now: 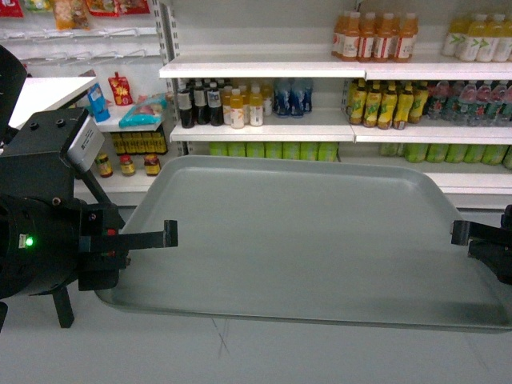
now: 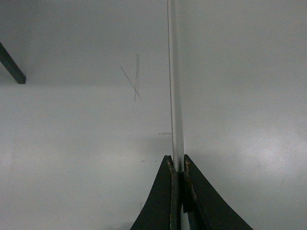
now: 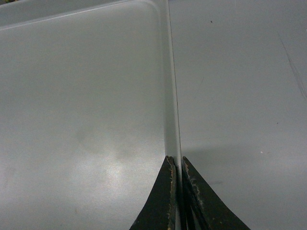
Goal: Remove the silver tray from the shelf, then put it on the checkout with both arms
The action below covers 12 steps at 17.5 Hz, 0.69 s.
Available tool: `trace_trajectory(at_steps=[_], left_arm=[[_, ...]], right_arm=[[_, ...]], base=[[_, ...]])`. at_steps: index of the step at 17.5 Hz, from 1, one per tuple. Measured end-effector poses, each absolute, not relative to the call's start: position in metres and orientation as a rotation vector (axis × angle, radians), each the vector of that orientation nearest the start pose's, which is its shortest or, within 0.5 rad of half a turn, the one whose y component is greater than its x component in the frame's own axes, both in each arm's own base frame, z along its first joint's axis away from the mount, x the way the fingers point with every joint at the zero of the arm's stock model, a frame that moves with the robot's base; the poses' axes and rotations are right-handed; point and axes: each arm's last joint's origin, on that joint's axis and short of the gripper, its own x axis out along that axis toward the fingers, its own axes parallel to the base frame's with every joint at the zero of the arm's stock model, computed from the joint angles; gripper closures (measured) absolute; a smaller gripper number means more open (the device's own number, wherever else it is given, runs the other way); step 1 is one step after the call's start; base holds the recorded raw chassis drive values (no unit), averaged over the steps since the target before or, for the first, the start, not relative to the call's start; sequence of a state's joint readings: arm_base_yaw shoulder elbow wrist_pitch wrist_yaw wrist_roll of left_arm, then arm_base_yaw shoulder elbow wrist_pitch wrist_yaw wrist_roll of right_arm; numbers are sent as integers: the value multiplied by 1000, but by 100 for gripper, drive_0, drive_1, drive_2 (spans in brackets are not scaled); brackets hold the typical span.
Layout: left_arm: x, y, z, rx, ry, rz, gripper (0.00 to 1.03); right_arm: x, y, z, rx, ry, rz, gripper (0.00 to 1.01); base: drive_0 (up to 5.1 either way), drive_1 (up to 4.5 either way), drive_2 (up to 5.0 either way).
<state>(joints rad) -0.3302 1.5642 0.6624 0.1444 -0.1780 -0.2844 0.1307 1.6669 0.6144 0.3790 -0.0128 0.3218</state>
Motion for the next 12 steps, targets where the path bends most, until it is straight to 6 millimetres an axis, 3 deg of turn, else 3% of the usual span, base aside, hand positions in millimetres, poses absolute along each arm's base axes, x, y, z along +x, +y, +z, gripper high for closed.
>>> trace_trajectory(at_steps=[8,12], left_arm=[[273,-88,146,-80,747,-40,100],[273,-89,147,-81,744,-40,100]], right_arm=[[292,39,123,269,689,28,98],[292,39,123,269,690,27,98]], base=[[-436,71,397],[-487,249,249]])
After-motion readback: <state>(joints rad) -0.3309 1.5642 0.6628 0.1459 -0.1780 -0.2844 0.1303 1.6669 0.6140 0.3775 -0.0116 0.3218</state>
